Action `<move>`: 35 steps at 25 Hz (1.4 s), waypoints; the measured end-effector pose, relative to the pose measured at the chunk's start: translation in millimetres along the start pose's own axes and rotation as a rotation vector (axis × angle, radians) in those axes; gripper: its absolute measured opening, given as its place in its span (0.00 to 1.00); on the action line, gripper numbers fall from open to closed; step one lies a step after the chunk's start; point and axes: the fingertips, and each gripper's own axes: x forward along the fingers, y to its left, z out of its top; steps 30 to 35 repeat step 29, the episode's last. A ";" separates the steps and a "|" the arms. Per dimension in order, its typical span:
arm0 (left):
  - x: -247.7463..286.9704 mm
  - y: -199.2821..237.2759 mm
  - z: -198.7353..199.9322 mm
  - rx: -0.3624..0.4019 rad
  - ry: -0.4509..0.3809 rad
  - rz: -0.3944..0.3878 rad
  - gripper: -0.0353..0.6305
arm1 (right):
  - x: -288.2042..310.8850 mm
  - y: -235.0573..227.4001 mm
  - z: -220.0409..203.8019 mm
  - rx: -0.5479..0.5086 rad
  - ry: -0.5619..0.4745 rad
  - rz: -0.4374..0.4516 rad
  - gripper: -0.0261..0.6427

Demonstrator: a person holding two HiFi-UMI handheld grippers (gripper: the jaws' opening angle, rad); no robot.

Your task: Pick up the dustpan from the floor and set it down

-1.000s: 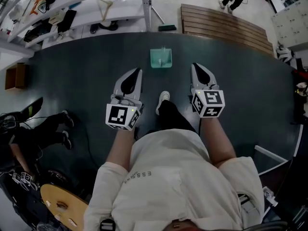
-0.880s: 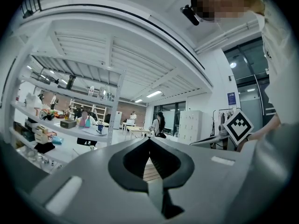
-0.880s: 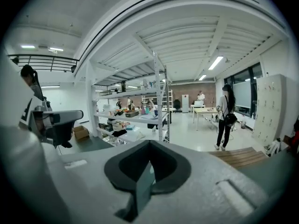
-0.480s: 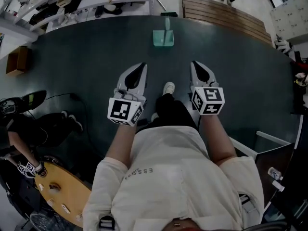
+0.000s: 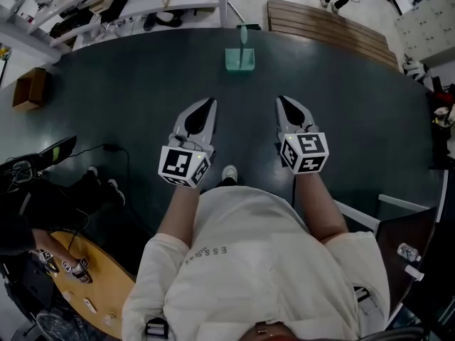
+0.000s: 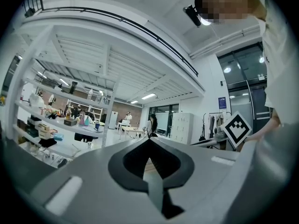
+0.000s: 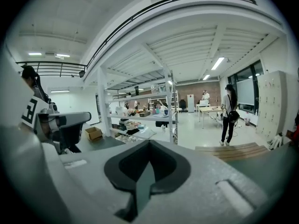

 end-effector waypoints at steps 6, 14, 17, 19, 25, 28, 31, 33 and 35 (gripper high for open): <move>-21.9 -23.6 3.5 -0.010 -0.005 0.025 0.08 | -32.4 17.1 -3.9 -0.048 0.009 0.053 0.02; -51.6 -66.7 -6.3 -0.023 0.001 0.020 0.08 | -74.7 26.9 -17.1 -0.011 -0.004 0.054 0.02; -63.0 -79.4 -11.6 -0.030 0.011 0.015 0.08 | -91.9 30.5 -26.9 -0.010 -0.001 0.053 0.02; -68.3 -85.3 -11.1 -0.024 0.010 0.014 0.08 | -101.2 31.0 -31.4 -0.006 0.001 0.050 0.02; -73.9 -97.0 -4.2 -0.007 0.000 0.002 0.08 | -117.2 33.0 -26.8 -0.033 -0.012 0.048 0.02; -71.0 -103.3 -2.6 0.004 -0.001 -0.009 0.08 | -120.6 28.9 -22.5 -0.045 -0.018 0.045 0.02; -69.7 -105.2 -1.8 0.007 -0.002 -0.012 0.08 | -121.3 27.2 -20.8 -0.048 -0.021 0.043 0.02; -69.7 -105.2 -1.8 0.007 -0.002 -0.012 0.08 | -121.3 27.2 -20.8 -0.048 -0.021 0.043 0.02; -69.7 -105.2 -1.8 0.007 -0.002 -0.012 0.08 | -121.3 27.2 -20.8 -0.048 -0.021 0.043 0.02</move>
